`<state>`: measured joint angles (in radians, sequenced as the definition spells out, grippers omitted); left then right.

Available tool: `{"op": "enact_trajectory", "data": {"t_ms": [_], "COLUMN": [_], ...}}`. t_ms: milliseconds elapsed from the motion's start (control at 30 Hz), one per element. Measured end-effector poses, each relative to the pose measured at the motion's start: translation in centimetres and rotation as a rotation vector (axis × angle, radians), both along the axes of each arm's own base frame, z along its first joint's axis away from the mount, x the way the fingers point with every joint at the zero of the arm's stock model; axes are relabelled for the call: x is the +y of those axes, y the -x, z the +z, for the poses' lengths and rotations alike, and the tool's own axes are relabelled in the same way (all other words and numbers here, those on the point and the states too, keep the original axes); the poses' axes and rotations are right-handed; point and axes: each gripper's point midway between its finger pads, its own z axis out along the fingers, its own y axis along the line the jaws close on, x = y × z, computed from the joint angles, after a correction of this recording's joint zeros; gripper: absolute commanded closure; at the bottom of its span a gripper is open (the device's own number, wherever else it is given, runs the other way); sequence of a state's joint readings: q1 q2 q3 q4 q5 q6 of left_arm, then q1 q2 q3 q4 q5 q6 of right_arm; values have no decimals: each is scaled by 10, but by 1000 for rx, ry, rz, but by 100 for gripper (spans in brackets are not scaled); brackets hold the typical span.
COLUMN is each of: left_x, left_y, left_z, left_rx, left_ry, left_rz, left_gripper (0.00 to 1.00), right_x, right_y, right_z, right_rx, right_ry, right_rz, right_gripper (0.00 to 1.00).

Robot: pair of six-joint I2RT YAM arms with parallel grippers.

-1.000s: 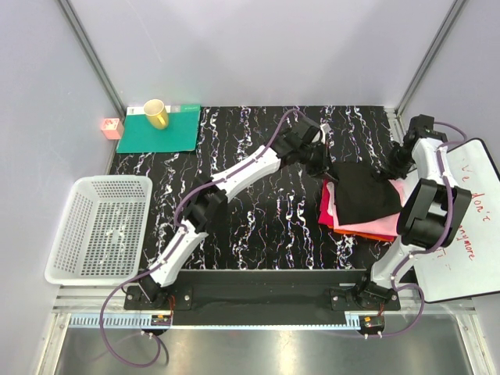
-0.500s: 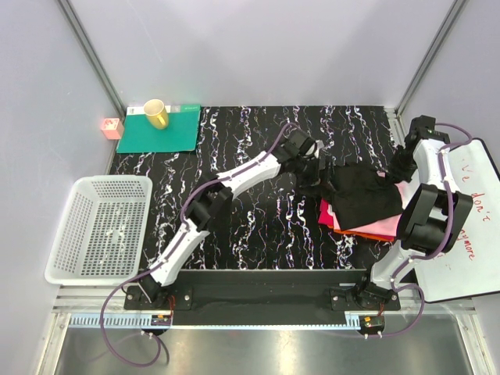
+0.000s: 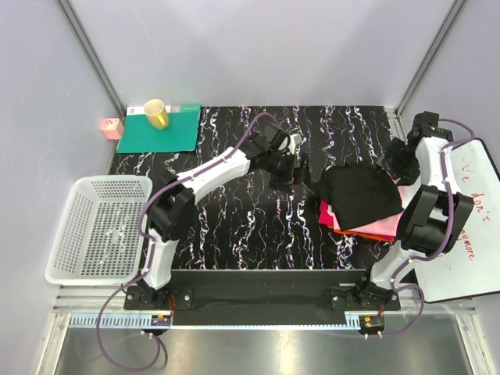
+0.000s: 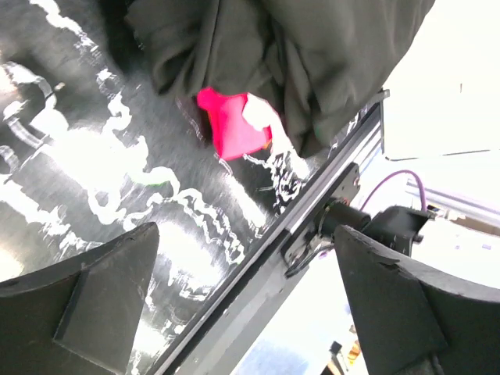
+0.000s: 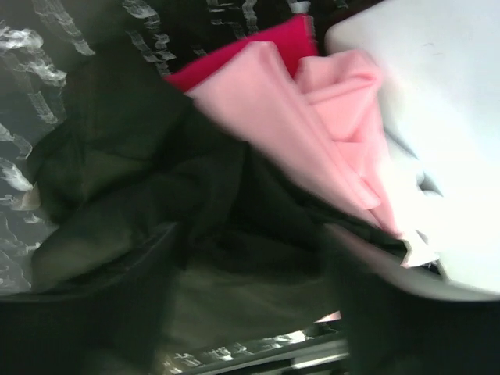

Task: Fold and stack the t-shirts
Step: Neatly place the folded tshirt to the corner

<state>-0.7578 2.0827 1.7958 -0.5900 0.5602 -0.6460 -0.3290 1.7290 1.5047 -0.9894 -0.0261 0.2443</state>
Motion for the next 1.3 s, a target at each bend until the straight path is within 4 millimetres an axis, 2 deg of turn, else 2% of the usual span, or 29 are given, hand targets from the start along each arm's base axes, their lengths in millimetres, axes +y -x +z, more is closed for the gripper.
{"op": "enact_trajectory", "data": {"t_ms": [167,300,367,400,433,467,500,533,700,800,900,1033,1233,1300], "left_x": [23,33,38,40,43,46,48,50,57,57,58,61,67,70], "left_y": [-2,-4,0,3,5,8,9,12,16,15,15,16,16,15], "left_z": [8,2,-5,-9,-13,-19,-22,-26,-35,-35,-36,-38,-41,-42], "left_rx": [-44,-60,-52,-46,-38,-27,-20,-14,-5,-14,-22,-19,-19,-20], "left_ry": [-18,-42,-63,-75,-84,-99,-108,-118,-152,-155,-159,-174,-198,-205], "left_rz": [9,8,3,0,-2,-4,-5,-7,-15,-19,-22,-24,-26,-27], "left_gripper": [1,1,1,1,1,1,1,1,1,1,1,1,1,1], "right_x": [19,40,56,66,76,85,96,106,153,179,196,205,209,210], "right_y": [-6,-9,-12,-13,-13,-13,-14,-13,-5,0,5,10,14,13], "right_z": [29,73,96,104,108,110,108,104,67,55,47,26,-31,-44], "right_rx": [-109,-268,-363,-411,-444,-466,-487,-492,-409,-379,-363,-338,-227,-200], "right_ry": [-63,-120,-174,-213,-255,-304,-360,-421,-670,-780,-851,-927,-1022,-1043], "right_rz": [58,123,168,197,220,242,266,286,332,367,394,379,307,295], "right_gripper": [0,0,8,13,27,67,93,100,100,100,100,100,100,100]}}
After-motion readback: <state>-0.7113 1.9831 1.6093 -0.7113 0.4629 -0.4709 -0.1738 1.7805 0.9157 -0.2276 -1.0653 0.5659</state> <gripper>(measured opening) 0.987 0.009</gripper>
